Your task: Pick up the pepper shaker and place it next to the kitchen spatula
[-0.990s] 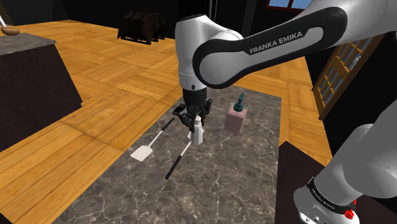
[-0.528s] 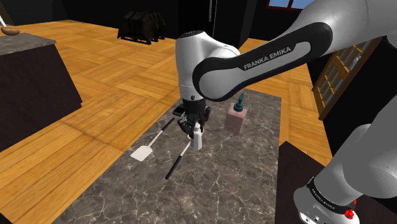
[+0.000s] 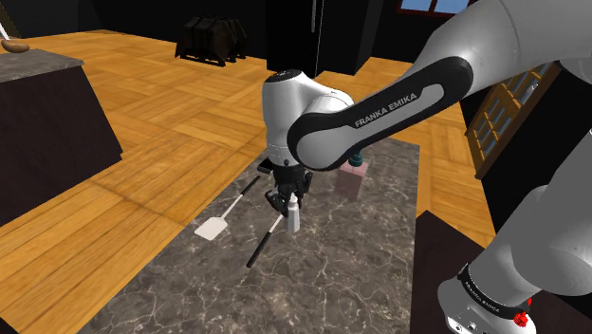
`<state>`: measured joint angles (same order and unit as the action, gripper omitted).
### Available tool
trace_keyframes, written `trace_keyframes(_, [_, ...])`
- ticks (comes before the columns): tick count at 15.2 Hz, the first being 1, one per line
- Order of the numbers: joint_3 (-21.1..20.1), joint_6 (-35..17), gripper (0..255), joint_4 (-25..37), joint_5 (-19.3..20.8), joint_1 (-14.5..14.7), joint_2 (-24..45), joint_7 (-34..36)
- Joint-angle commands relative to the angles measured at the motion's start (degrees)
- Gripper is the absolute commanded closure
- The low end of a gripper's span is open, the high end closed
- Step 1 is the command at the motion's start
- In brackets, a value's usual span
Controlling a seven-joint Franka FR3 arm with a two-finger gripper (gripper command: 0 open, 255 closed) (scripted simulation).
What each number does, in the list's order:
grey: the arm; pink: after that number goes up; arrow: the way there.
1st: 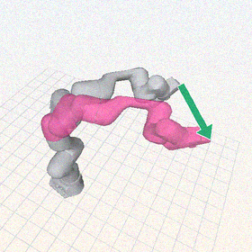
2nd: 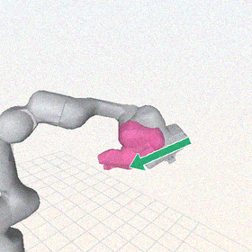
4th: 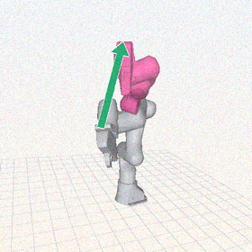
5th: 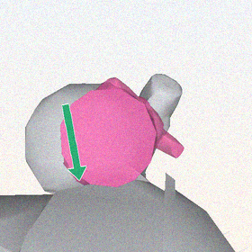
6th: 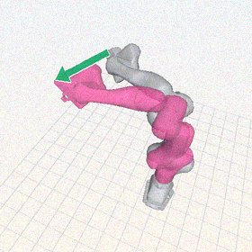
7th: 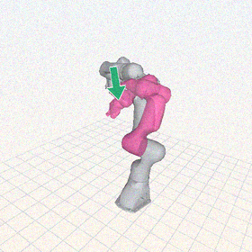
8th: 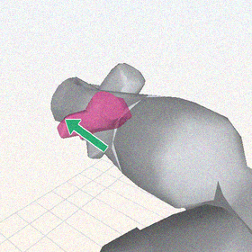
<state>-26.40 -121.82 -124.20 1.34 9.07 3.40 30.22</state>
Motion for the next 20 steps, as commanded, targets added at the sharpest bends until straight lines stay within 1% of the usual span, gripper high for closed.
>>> trace_keyframes(1, [-0.02, -0.53, 255, -0.39, 0.07, 0.04, 0.12, 0.1])
trace_keyframes(7, [-0.02, -0.53, 255, -0.39, 0.08, 0.04, 0.12, 0.11])
trace_keyframes(8, [-0.02, -0.53, 0, -0.39, 0.08, 0.04, 0.12, 0.11])
trace_keyframes(13, [-0.02, -0.53, 0, -0.39, 0.07, 0.04, 0.12, 0.11])
trace_keyframes(17, [-0.01, 6.65, 0, 4.28, -1.38, -0.18, -2.69, -0.97])
trace_keyframes(20, [0.0, 6.65, 0, 4.28, -1.38, -0.17, -2.7, -0.97])
